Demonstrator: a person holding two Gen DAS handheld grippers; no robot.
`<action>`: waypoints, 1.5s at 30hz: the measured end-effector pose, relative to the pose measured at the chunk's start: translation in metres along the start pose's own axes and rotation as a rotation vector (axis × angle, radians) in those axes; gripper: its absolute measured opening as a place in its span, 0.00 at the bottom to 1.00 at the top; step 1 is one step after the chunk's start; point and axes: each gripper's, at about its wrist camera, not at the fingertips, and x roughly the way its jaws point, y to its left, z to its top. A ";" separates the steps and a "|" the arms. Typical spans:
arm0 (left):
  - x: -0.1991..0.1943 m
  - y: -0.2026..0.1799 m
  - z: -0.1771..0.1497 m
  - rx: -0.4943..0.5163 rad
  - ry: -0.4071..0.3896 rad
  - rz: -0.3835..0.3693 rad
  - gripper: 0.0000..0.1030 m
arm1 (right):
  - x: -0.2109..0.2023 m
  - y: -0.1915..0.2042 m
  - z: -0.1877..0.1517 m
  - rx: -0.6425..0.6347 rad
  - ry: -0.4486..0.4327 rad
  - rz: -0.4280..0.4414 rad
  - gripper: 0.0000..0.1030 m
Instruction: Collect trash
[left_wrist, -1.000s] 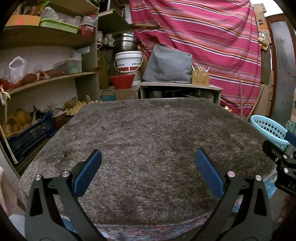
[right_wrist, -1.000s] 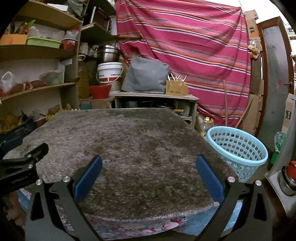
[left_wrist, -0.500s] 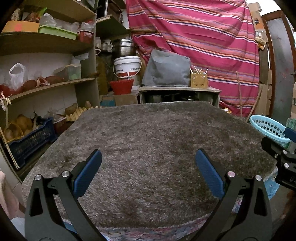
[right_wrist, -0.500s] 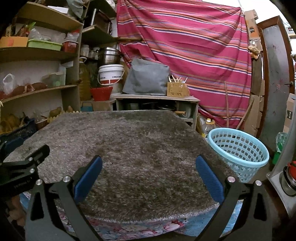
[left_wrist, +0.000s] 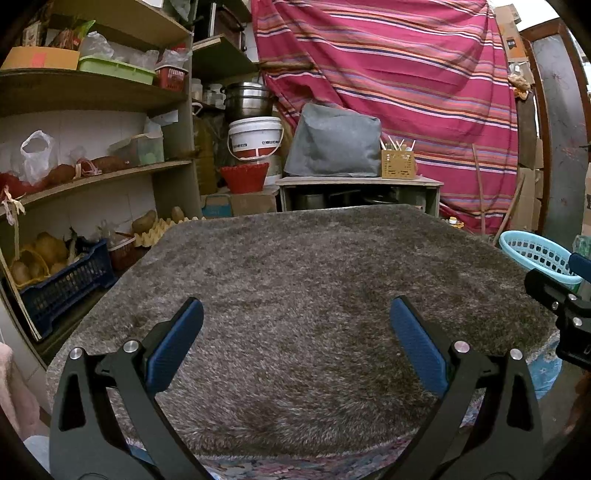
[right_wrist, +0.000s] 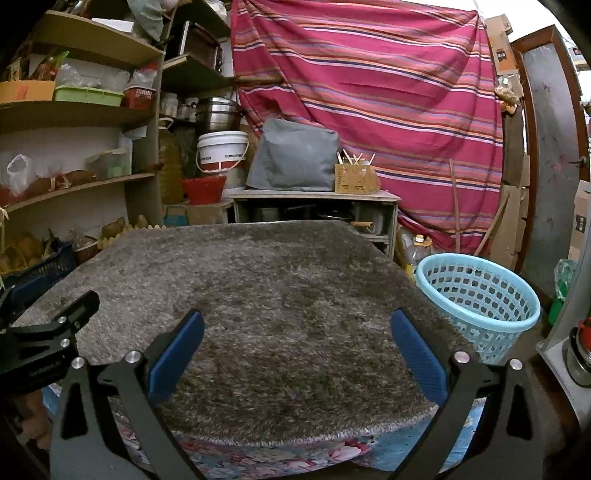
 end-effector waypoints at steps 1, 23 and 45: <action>0.000 0.000 0.001 0.000 -0.001 0.001 0.95 | 0.000 -0.001 0.000 0.001 0.000 0.001 0.96; -0.002 0.003 0.004 -0.005 -0.011 0.006 0.95 | -0.003 0.002 -0.001 0.001 -0.020 -0.002 0.96; -0.003 0.005 0.007 -0.004 -0.012 0.020 0.95 | 0.000 0.007 -0.003 -0.002 -0.007 0.000 0.96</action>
